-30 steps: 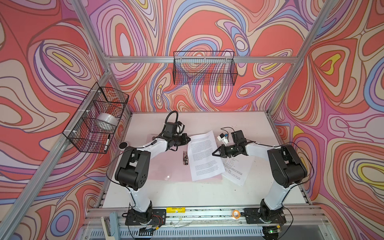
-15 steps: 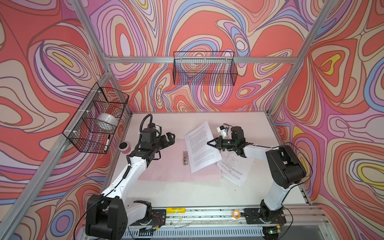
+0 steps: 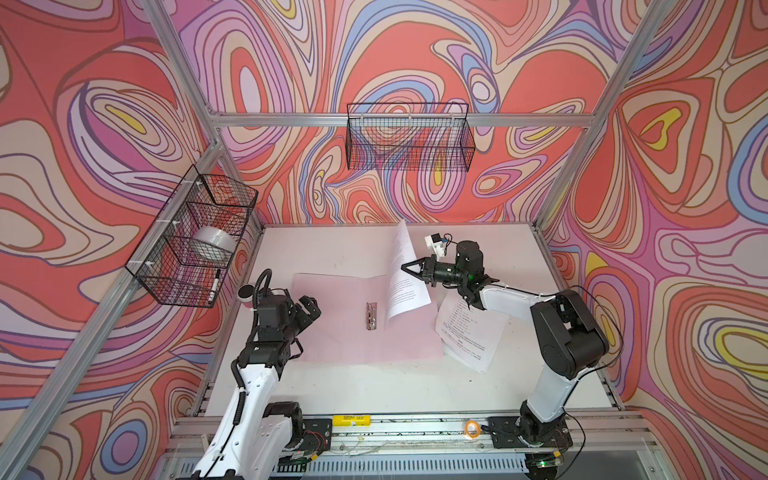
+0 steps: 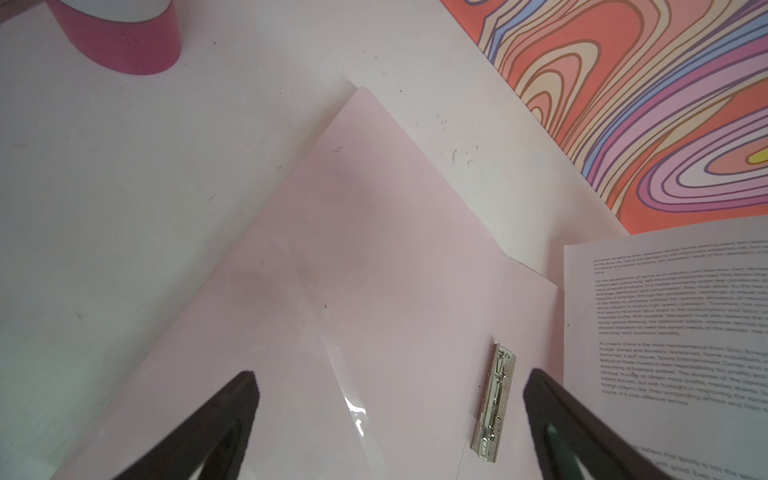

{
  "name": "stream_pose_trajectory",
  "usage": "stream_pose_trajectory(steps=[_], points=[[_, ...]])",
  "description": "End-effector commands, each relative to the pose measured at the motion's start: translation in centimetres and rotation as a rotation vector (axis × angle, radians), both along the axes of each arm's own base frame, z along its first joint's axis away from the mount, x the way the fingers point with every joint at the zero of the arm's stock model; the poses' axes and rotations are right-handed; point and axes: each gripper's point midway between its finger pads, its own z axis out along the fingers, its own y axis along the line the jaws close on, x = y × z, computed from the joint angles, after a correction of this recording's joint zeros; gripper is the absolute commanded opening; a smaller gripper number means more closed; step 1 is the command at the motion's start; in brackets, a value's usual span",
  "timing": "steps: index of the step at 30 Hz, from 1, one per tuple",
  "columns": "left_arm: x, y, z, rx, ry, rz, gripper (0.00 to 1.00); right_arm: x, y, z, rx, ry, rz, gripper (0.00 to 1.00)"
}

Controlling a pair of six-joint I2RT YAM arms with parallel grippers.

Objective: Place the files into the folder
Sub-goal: 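Open the left gripper and withdraw it while the right holds the papers upright, then lower the papers onto the folder near the clip with the right gripper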

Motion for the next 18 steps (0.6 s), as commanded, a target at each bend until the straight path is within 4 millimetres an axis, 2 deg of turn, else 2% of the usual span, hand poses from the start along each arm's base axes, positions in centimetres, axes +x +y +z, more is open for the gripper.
stream_pose_trajectory(steps=[1,2,3,9,11,14,18], points=[[0.1,0.2,-0.9,-0.024,0.024,0.017,1.00,0.4,1.3,0.8,0.035,-0.013,-0.007,0.00],[-0.4,0.3,-2.2,-0.029,0.049,0.023,1.00,0.4,1.6,0.9,0.047,-0.011,-0.001,0.00],[-0.5,0.6,-2.5,-0.031,0.054,0.036,1.00,0.3,2.0,1.2,0.062,-0.015,0.006,0.00],[-2.2,4.3,-3.2,0.019,0.088,0.179,1.00,-0.7,3.7,2.9,0.110,-0.027,0.047,0.00],[-2.2,4.9,-3.2,0.018,0.085,0.205,1.00,-0.9,4.1,3.0,0.104,-0.031,0.053,0.00],[-2.0,4.9,-3.1,-0.002,0.075,0.204,1.00,-1.2,4.9,1.6,0.053,-0.024,0.043,0.00],[-2.0,4.7,-2.7,-0.013,0.041,0.199,1.00,-1.7,6.6,-1.3,-0.092,-0.044,0.022,0.00]])
